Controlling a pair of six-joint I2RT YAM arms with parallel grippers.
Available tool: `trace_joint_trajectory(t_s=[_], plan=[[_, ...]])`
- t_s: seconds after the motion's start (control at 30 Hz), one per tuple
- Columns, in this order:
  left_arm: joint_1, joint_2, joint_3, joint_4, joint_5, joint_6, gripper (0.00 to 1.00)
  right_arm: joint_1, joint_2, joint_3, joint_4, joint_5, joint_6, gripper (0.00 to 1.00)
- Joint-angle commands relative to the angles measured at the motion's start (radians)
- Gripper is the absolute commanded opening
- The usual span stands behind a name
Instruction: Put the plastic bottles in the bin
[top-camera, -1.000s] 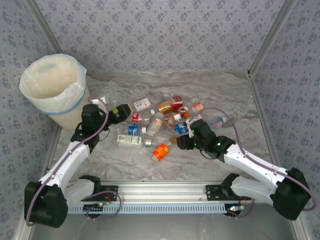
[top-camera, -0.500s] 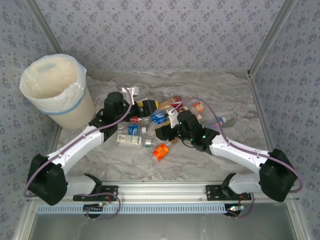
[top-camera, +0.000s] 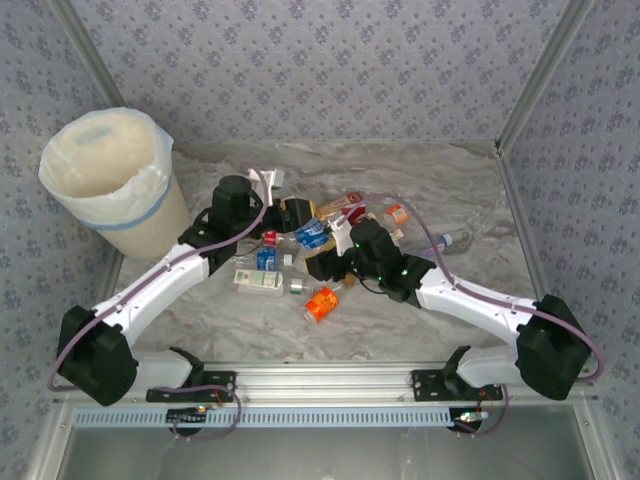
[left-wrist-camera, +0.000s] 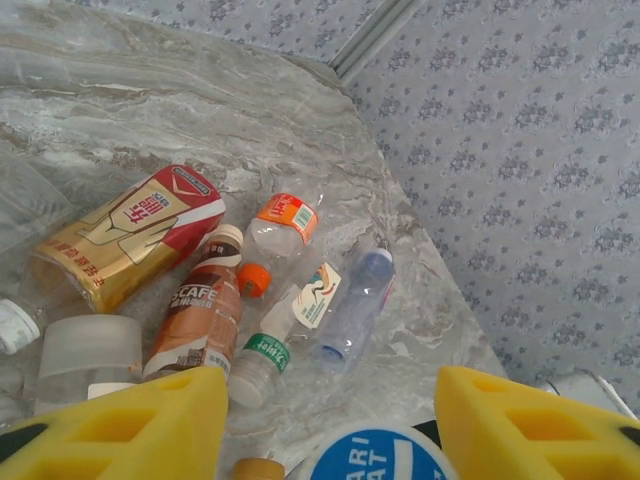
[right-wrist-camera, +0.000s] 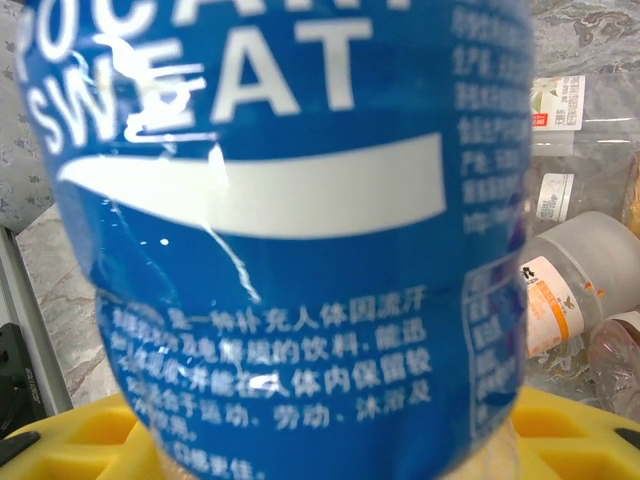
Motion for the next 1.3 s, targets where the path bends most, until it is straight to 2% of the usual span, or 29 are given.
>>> trace_joint_trajectory(t_s=[0.0, 0.23, 0.27, 0.3, 0.43, 0.6, 0.8, 0.87, 1.07, 1.1, 1.2, 1.27], plan=[[-0.013, 0.008, 0.035, -0.039, 0.025, 0.044, 0.46, 0.006, 0.007, 0.046, 0.004, 0.008, -0.022, 0.5], [-0.017, 0.022, 0.061, -0.076, 0.023, 0.061, 0.24, 0.005, -0.001, 0.049, 0.003, 0.005, -0.018, 0.52], [-0.017, 0.021, 0.066, -0.093, 0.012, 0.066, 0.1, 0.005, -0.003, 0.05, 0.002, 0.004, -0.021, 0.52], [-0.016, 0.022, 0.077, -0.115, -0.007, 0.069, 0.0, 0.005, -0.006, 0.051, -0.001, 0.002, -0.024, 0.53], [-0.016, 0.014, 0.095, -0.152, -0.059, 0.078, 0.0, -0.008, -0.017, 0.059, -0.033, -0.003, -0.045, 0.69], [-0.007, -0.024, 0.058, -0.102, -0.216, 0.045, 0.0, -0.024, -0.06, 0.083, -0.123, 0.071, -0.108, 0.99], [0.014, -0.116, 0.128, -0.132, -0.398, 0.066, 0.0, -0.061, -0.13, 0.053, -0.116, 0.251, -0.115, 1.0], [0.029, -0.137, 0.181, -0.149, -0.433, 0.096, 0.0, -0.075, -0.146, 0.038, -0.094, 0.284, -0.105, 1.0], [0.107, -0.135, 0.337, -0.181, -0.674, 0.178, 0.0, -0.116, -0.147, 0.019, -0.048, 0.366, -0.031, 1.0], [0.137, -0.135, 0.356, -0.166, -0.683, 0.179, 0.0, -0.121, -0.143, 0.02, -0.043, 0.376, -0.017, 1.0], [0.271, -0.117, 0.425, -0.128, -0.577, 0.152, 0.0, -0.123, -0.13, 0.025, -0.023, 0.393, -0.001, 1.0], [0.353, -0.083, 0.507, -0.161, -0.561, 0.158, 0.0, -0.123, -0.123, 0.029, -0.012, 0.407, 0.012, 1.0]])
